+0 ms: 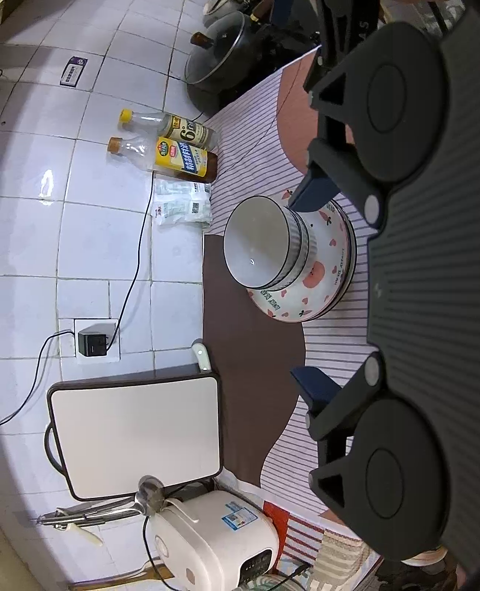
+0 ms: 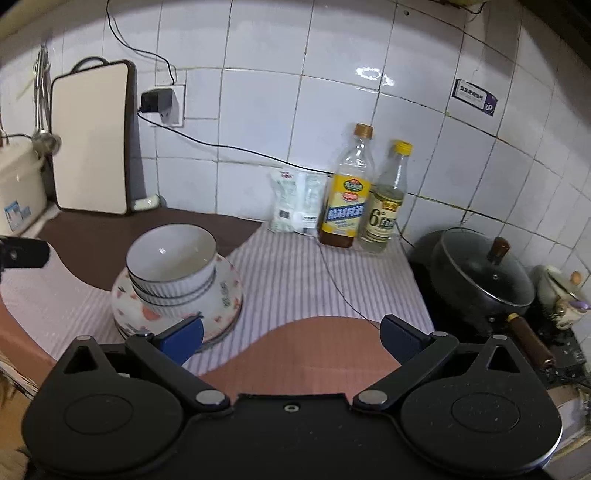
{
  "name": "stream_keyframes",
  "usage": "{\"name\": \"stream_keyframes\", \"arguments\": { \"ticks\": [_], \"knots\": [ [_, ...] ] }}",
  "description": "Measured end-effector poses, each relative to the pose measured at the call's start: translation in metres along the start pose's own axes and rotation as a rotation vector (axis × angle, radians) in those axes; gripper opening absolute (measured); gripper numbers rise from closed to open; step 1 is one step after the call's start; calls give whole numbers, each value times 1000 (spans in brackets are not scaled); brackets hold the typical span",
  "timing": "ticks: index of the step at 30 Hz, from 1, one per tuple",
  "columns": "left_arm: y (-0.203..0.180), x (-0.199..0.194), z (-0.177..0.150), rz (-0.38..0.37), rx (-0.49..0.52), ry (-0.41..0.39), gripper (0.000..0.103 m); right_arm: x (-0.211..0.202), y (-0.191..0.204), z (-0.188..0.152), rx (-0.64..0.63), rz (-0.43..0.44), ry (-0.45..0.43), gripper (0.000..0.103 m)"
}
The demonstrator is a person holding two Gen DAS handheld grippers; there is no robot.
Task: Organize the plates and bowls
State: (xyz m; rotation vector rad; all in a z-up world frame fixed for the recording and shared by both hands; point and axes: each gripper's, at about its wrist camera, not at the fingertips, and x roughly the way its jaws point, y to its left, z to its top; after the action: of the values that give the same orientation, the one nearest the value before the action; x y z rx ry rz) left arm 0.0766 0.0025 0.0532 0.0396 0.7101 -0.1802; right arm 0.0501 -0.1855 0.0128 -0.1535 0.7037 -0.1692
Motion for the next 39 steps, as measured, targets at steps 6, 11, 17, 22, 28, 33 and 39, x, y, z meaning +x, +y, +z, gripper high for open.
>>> {"name": "stream_keyframes", "arguments": {
  "ticks": [6, 11, 17, 22, 28, 33, 39],
  "knots": [
    [2, -5, -6, 7, -14, -7, 95, -4, -10, -8, 79, 42, 4, 103],
    [5, -7, -12, 26, -19, -17, 99, -8, -14, -14, 95, 60, -26, 103],
    [7, -9, -23, 60, -29, -24, 99, -12, -15, -19, 99, 61, -64, 103],
    [10, -11, -27, 69, -43, -42, 99, -17, -11, -24, 77, 45, -84, 103],
    [10, -13, -30, 58, -53, -58, 99, -22, -11, -26, 91, 56, -112, 103],
    [8, -16, -35, 61, -44, -68, 99, -22, -13, -28, 103, 62, -116, 103],
    [9, -16, -38, 50, -39, -65, 99, -23, -15, -31, 112, 53, -134, 103]
  ]
}}
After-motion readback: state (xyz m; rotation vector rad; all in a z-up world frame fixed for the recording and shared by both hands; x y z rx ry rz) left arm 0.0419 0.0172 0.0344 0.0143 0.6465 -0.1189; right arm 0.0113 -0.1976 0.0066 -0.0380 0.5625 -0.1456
